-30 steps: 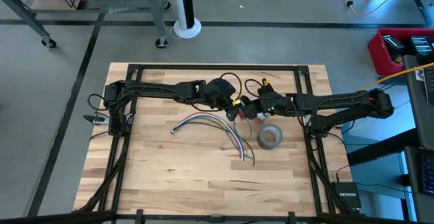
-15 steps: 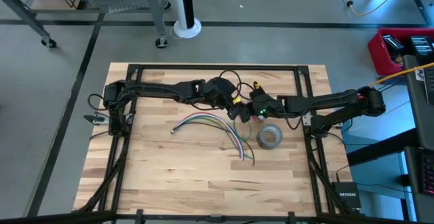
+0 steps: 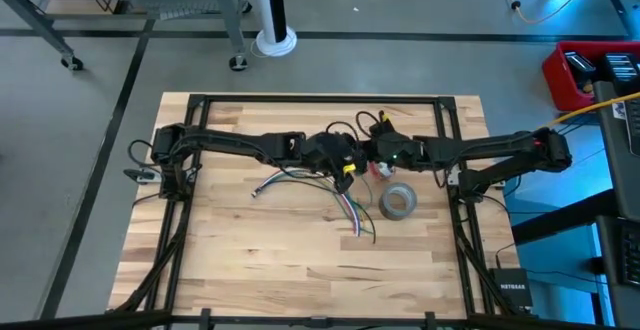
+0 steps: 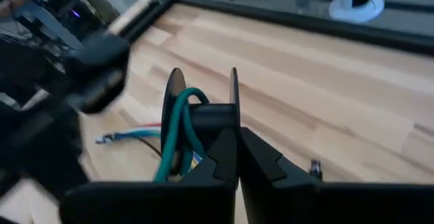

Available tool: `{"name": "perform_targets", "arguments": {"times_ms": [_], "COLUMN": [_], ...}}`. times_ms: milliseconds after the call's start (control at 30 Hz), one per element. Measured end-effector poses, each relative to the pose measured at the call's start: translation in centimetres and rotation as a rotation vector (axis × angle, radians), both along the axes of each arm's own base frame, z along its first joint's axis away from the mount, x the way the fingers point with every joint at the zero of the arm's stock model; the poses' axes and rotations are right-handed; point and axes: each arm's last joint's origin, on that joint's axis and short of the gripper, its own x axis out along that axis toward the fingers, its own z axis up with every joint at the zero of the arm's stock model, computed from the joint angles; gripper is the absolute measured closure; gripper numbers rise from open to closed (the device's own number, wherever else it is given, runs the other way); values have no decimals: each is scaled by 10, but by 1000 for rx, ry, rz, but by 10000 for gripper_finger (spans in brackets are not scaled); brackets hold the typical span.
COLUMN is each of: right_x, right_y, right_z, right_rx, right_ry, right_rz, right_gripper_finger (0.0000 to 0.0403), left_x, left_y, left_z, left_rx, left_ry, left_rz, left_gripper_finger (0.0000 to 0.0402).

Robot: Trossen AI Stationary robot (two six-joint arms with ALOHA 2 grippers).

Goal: Coil cords
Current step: Coil green wire onto the spool

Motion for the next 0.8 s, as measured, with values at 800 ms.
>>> {"name": "perform_targets", "arguments": {"times_ms": [800], "right_x": [-16], "right_y": [2], "right_z": [33], "right_rx": [-25], "right_ry": [-100], "right_rz": [46], "right_gripper_finger": [396], "left_x": [-13], "left_y": [-21], "left_z": [-8], "left_rx": [429], "left_ry": [212], "left_rz": [168], "left_gripper_finger": [396]}}
